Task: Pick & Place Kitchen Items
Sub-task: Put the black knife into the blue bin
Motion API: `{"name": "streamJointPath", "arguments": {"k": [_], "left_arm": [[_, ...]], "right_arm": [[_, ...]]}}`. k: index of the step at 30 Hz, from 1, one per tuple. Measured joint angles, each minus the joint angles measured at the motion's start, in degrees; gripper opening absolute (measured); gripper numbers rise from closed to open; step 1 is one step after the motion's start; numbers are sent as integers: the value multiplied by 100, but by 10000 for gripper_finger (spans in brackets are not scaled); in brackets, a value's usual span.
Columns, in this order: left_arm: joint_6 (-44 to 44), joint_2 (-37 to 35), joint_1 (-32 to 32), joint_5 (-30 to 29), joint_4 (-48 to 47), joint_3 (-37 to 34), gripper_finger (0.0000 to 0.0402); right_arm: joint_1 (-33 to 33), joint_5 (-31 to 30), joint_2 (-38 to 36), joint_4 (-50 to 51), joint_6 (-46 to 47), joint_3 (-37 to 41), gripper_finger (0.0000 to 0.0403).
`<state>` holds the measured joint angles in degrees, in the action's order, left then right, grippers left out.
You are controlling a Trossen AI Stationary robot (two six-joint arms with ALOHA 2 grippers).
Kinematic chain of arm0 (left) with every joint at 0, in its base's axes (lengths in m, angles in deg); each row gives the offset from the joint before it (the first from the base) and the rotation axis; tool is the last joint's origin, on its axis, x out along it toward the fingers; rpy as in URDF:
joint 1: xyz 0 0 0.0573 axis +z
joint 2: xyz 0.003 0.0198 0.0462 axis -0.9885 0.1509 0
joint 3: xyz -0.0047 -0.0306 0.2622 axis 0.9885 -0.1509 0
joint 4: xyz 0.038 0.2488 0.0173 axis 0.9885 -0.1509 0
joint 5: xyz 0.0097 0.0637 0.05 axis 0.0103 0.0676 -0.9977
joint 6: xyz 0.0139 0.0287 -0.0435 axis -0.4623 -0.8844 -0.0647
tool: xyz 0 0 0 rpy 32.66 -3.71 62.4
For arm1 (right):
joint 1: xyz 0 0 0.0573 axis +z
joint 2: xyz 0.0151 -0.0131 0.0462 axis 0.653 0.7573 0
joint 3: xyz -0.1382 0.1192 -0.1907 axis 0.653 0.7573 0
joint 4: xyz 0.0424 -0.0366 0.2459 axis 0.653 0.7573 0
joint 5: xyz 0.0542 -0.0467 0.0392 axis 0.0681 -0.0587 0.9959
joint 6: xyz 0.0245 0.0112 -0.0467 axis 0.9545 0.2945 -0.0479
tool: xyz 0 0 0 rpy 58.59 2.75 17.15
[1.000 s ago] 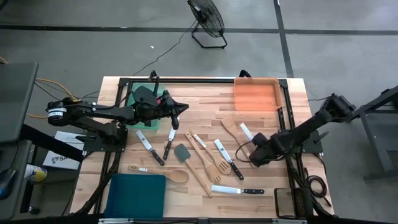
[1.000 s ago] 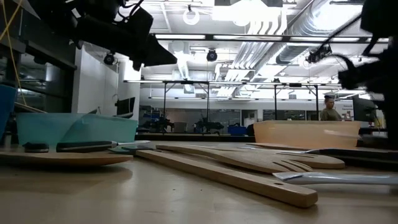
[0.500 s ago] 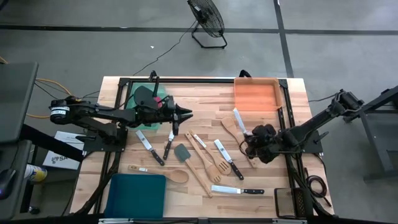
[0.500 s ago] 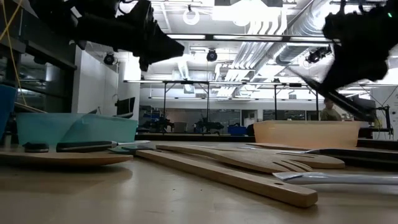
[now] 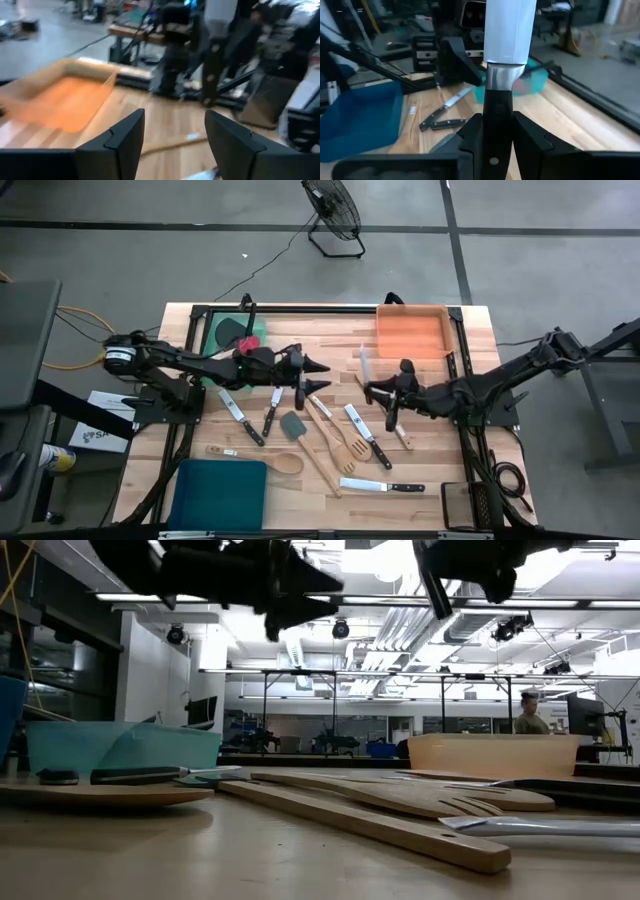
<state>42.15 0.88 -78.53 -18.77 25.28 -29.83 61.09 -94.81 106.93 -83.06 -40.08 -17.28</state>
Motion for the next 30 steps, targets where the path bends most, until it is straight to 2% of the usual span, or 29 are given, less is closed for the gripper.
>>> {"name": "streamJointPath", "arguments": {"k": [5,10,15,30], "left_arm": [[9,209,-64,449,31,349,207],[5,404,-147,545,46,671,207],[3,473,-180,559,46,791,207],[25,466,-180,734,72,793,207]], "right_arm": [[-252,363,-1,-403,-560,0,73],[-520,1049,82,-1169,-920,-2,73],[-720,1473,323,-1702,-1268,-2,73],[-1330,2459,1276,-3424,-1352,-2,73]]}}
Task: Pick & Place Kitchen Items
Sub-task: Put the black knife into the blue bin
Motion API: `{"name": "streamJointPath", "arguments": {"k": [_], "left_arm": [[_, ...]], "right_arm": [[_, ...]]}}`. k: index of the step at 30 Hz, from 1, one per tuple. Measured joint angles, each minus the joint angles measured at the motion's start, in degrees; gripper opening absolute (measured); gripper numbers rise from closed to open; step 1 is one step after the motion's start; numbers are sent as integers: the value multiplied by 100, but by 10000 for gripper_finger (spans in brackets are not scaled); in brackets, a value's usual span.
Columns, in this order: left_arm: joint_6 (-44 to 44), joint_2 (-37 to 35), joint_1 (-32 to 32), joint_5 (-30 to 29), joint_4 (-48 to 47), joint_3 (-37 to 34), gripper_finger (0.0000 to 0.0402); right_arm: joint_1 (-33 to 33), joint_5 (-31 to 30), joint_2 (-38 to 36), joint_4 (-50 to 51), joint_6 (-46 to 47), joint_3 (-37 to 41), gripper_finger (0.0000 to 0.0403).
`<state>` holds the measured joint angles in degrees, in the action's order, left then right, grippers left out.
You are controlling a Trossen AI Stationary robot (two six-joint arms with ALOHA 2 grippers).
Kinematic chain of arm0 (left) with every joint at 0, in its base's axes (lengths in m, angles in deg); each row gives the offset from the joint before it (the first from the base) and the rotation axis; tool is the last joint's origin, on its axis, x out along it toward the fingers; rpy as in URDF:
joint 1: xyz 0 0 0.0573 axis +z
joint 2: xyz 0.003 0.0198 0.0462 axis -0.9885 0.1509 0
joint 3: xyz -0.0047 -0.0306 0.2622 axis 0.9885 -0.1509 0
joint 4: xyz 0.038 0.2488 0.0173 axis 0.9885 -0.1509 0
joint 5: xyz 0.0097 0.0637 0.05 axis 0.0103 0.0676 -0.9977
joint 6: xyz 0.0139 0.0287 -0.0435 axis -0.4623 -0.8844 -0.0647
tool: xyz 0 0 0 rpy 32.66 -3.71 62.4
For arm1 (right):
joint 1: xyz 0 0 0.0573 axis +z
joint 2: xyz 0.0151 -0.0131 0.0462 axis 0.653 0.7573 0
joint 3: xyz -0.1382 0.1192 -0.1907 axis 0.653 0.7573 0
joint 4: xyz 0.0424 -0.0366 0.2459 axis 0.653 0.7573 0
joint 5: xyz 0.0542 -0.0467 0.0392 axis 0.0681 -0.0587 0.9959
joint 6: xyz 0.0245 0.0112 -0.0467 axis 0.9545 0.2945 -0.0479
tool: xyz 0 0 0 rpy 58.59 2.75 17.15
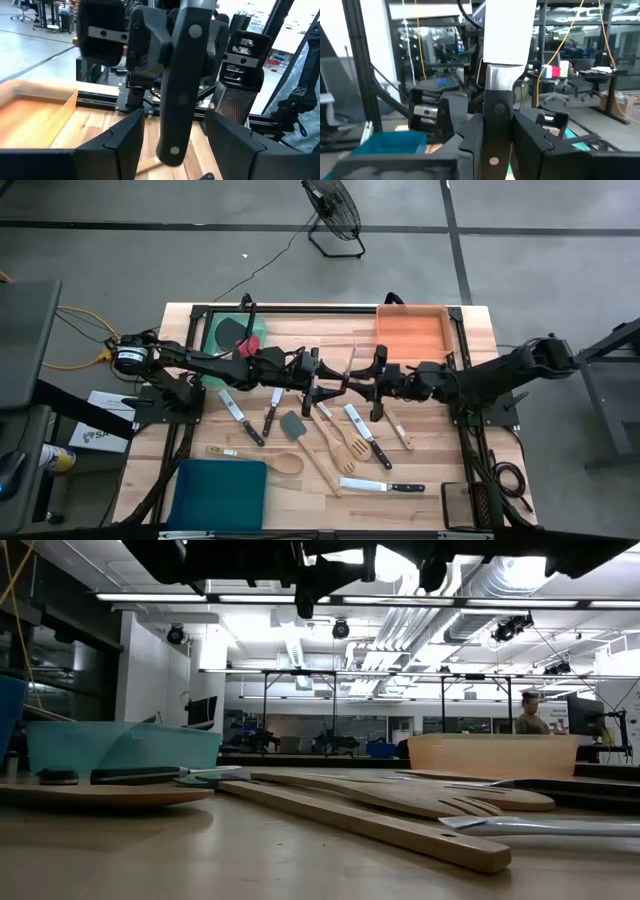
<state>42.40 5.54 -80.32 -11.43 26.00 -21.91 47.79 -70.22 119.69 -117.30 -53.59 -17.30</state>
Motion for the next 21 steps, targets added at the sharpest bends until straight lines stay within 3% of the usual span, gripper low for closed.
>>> {"name": "streamJointPath", "arguments": {"k": [9,12,16,21], "left_arm": [[0,0,0,-103,-87,0,198],[0,0,6,-116,-91,0,164],[1,-1,7,-120,-88,0,82],[-4,-2,7,-120,-102,-2,82]], "right_arm": [[-121,196,295,-429,126,0,73],[-119,195,290,-426,127,0,73],[-119,193,290,-385,204,0,73],[-119,211,289,-318,212,0,73]]}}
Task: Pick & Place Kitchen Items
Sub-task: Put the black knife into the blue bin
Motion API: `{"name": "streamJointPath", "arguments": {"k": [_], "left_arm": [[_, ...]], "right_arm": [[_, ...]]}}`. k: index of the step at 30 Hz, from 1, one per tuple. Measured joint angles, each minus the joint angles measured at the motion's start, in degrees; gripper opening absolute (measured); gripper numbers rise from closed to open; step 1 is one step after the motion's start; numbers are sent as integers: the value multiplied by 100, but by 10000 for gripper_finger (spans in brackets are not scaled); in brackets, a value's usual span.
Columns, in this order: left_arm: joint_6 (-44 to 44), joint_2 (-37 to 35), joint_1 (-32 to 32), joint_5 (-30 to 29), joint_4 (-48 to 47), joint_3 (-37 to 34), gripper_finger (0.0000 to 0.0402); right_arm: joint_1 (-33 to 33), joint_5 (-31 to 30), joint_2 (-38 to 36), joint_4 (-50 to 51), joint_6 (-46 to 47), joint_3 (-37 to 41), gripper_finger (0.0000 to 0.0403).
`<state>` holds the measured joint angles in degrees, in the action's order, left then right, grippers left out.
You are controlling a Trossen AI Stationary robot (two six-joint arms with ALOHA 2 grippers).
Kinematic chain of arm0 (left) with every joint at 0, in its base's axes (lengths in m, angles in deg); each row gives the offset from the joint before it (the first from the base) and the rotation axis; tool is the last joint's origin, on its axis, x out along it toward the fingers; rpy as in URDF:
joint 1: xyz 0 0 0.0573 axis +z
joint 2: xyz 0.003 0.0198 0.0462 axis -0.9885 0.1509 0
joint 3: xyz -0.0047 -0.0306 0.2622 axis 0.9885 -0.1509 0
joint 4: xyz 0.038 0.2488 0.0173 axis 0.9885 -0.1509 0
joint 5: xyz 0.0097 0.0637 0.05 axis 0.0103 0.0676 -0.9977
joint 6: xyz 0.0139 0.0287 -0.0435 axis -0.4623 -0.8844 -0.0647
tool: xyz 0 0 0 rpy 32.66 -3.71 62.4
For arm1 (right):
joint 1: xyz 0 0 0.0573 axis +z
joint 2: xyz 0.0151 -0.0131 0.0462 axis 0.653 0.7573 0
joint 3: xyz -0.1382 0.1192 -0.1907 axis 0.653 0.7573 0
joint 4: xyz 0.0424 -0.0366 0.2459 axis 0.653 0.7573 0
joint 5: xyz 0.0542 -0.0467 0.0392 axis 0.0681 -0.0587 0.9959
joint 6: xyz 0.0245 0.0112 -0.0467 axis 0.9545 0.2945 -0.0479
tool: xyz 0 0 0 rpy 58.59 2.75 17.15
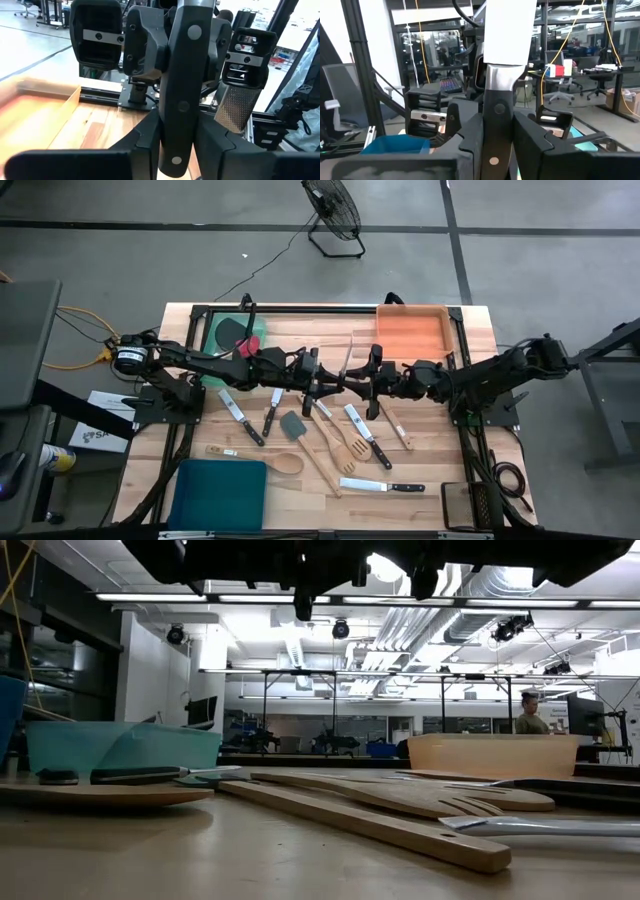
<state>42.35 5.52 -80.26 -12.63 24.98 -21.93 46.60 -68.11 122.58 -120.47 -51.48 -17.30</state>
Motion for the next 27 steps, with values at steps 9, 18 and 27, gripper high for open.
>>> {"name": "streamJointPath", "arguments": {"k": [9,18,27], "left_arm": [[-15,-19,2,-13,-92,-2,82],[-31,-603,2,-274,-1456,-4,82],[-61,-2000,-569,-728,-4805,-6,82]], "right_arm": [[200,-268,-63,284,9,-7,204],[530,-517,-1065,2252,672,-4,307],[895,-587,-2087,4504,1561,-3,306]]}}
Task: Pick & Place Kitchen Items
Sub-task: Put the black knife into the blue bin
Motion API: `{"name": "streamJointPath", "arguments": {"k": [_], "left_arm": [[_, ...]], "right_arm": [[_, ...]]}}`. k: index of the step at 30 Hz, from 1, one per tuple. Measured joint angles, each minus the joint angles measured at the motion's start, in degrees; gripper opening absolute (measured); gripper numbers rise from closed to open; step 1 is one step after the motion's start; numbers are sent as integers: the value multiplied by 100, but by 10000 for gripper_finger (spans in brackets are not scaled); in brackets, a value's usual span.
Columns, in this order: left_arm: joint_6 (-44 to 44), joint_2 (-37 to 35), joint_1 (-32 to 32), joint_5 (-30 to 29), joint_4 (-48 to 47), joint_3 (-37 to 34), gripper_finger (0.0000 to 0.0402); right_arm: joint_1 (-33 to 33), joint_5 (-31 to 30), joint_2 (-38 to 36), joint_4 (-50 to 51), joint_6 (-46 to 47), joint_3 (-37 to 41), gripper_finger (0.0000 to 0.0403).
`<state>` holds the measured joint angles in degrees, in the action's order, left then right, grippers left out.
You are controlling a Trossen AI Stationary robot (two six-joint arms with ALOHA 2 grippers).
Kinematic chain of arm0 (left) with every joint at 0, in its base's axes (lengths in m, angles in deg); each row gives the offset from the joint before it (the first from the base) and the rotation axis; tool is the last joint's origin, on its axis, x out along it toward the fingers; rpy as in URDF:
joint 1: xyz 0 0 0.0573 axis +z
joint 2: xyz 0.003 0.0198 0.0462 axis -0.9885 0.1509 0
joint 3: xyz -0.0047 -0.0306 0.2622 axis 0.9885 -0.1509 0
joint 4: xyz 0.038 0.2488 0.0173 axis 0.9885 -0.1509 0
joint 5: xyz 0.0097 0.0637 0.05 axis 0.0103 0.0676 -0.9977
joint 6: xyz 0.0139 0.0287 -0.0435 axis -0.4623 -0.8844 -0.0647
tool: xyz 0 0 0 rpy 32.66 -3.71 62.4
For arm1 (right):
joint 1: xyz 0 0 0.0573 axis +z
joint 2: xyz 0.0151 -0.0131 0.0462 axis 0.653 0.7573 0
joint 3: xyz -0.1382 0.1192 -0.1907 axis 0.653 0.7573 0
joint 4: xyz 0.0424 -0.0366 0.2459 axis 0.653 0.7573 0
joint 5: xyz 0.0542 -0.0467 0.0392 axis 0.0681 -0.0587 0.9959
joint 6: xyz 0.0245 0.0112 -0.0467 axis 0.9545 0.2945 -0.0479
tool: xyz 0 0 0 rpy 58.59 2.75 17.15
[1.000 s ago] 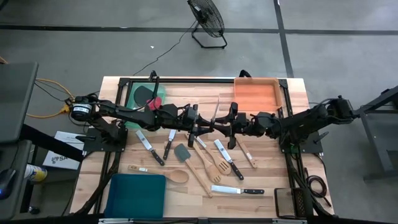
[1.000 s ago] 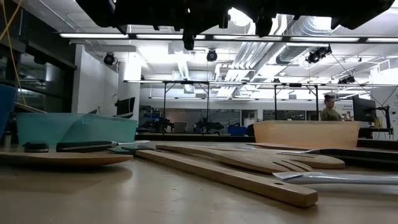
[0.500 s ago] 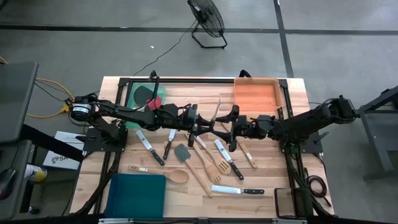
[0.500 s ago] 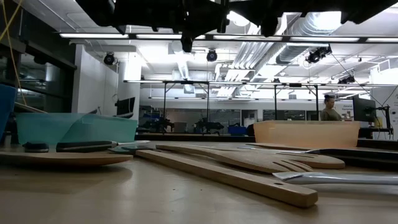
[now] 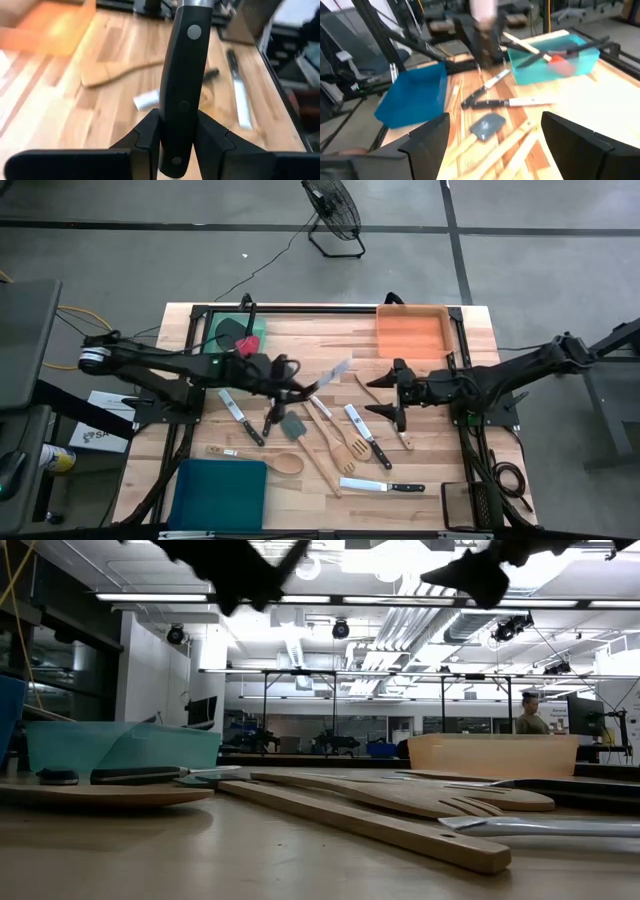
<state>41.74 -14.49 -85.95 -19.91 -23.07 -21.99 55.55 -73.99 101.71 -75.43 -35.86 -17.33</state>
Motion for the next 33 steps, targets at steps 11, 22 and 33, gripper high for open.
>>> {"name": "streamJointPath", "arguments": {"k": [11,22,33], "left_arm": [[1211,-1028,-1608,-288,-2408,2,82],[3748,-920,-3374,-300,-3335,6,82],[5554,-454,-5033,-390,-3748,6,82]], "right_arm": [[332,-364,-117,407,150,5,306],[325,-493,-117,431,162,5,307],[325,-493,-115,509,266,5,307]]}}
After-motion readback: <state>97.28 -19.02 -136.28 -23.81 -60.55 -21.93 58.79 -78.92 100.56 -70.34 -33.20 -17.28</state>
